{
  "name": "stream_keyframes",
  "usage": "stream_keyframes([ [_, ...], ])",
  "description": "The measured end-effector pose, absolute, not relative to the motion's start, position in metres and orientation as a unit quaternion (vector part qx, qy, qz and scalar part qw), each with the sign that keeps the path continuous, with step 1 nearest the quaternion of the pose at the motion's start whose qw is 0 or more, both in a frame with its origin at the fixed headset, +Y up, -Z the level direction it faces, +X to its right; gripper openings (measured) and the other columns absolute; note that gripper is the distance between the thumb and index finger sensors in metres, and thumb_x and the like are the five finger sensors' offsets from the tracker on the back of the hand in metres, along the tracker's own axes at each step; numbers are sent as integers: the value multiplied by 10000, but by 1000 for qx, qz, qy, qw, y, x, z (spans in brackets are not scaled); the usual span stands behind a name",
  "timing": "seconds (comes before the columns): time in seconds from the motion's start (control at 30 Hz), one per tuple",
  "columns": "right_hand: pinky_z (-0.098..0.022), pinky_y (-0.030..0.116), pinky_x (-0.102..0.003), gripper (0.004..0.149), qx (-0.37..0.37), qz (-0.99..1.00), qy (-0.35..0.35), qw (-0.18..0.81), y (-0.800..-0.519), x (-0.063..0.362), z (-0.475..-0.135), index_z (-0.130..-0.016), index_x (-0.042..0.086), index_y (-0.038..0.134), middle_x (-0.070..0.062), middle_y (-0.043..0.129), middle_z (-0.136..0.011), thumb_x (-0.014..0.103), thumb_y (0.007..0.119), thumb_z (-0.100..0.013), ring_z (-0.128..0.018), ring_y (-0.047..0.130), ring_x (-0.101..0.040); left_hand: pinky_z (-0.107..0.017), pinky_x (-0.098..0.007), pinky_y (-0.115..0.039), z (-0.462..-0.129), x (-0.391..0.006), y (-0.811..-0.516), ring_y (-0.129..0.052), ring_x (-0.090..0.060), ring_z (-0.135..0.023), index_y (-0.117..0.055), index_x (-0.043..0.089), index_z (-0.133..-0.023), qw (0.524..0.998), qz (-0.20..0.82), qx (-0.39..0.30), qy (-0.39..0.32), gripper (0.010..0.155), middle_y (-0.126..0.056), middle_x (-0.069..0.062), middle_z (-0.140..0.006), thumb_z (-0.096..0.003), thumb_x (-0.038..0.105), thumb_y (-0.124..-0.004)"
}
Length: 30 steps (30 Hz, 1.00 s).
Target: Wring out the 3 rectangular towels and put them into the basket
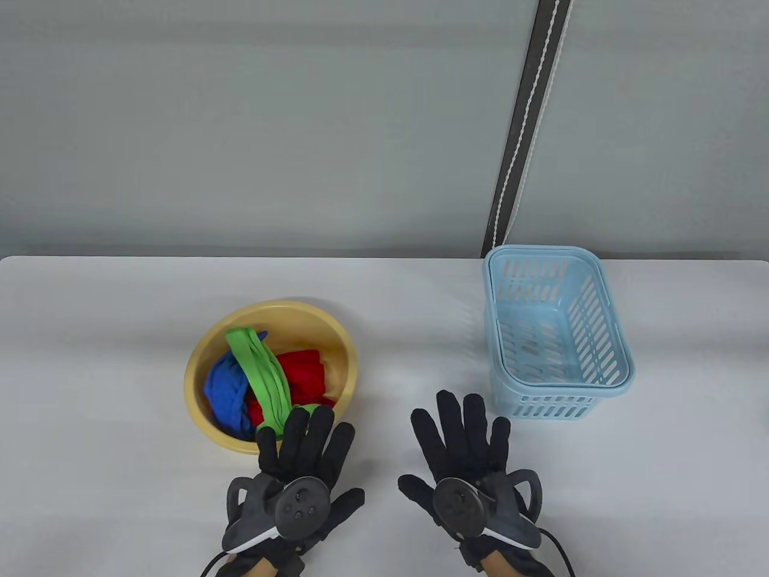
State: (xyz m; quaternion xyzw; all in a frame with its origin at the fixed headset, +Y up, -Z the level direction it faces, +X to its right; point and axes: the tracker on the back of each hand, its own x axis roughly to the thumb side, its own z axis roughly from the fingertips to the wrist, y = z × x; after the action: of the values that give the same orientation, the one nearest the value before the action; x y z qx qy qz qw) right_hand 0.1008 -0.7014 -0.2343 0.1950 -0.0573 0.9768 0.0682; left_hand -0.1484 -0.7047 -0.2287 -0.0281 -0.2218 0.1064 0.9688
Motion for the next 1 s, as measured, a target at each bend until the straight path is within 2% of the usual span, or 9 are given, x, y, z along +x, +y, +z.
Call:
stream_keyframes([
  [0.2,-661,145,-805,976,200,976,-53,67,-702,99,-234,-1131,278,15,-222,41,-1200,638,711,-550,-1069,-11,-521,-700,-782,-214,-230,-150,-701,-120,-486,-1108,-76,310,-1151,967,115,-3,-226,923,-23,-94,-1229,-512,701,-616],
  [0.3,-663,147,-804,971,203,976,-51,64,-702,97,-234,-1131,279,17,-222,38,-1199,634,712,-553,-1068,-12,-522,-720,-772,-251,-238,-160,-691,-132,-478,-1112,-103,308,-1158,970,119,4,-212,912,-64,-95,-1234,-516,688,-627],
  [0.43,-663,147,-805,970,202,976,-50,66,-699,97,-234,-1133,278,20,-223,36,-1198,631,713,-554,-1069,-11,-522,-738,-758,-337,-261,-190,-659,-243,-491,-1123,-190,285,-1173,979,136,48,-147,888,-152,-119,-1251,-519,661,-658],
  [0.5,-664,149,-806,966,201,976,-49,69,-699,98,-234,-1135,277,23,-222,38,-1199,627,713,-557,-1069,-7,-525,-740,-750,-386,-272,-203,-647,-305,-507,-1117,-252,261,-1181,984,133,48,-112,876,-202,-156,-1253,-519,651,-673],
  [0.63,-662,155,-807,963,200,976,-45,69,-698,99,-235,-1139,271,30,-229,44,-1199,621,714,-559,-1069,1,-529,-733,-695,-533,-297,-233,-631,-451,-520,-1091,-331,205,-1185,993,117,19,-17,875,-300,-201,-1249,-521,628,-715],
  [0.77,-663,157,-808,961,199,976,-44,72,-699,100,-235,-1140,271,33,-229,43,-1199,620,715,-560,-1071,2,-530,-637,-594,-710,-318,-253,-637,-701,-483,-968,-381,166,-1181,994,75,-38,73,887,-450,-239,-1220,-516,630,-740],
  [0.9,-663,159,-808,961,198,976,-44,74,-699,101,-236,-1140,271,32,-231,44,-1199,618,716,-560,-1070,4,-533,-590,-554,-754,-335,-259,-656,-772,-454,-911,-393,185,-1183,984,59,-123,111,899,-541,-222,-1202,-506,647,-761],
  [1.0,-663,161,-808,960,198,976,-45,75,-699,101,-236,-1140,272,34,-232,47,-1200,617,717,-560,-1071,8,-533,-562,-528,-771,-344,-260,-668,-799,-431,-863,-413,192,-1180,979,55,-147,128,902,-610,-204,-1175,-496,647,-785],
])
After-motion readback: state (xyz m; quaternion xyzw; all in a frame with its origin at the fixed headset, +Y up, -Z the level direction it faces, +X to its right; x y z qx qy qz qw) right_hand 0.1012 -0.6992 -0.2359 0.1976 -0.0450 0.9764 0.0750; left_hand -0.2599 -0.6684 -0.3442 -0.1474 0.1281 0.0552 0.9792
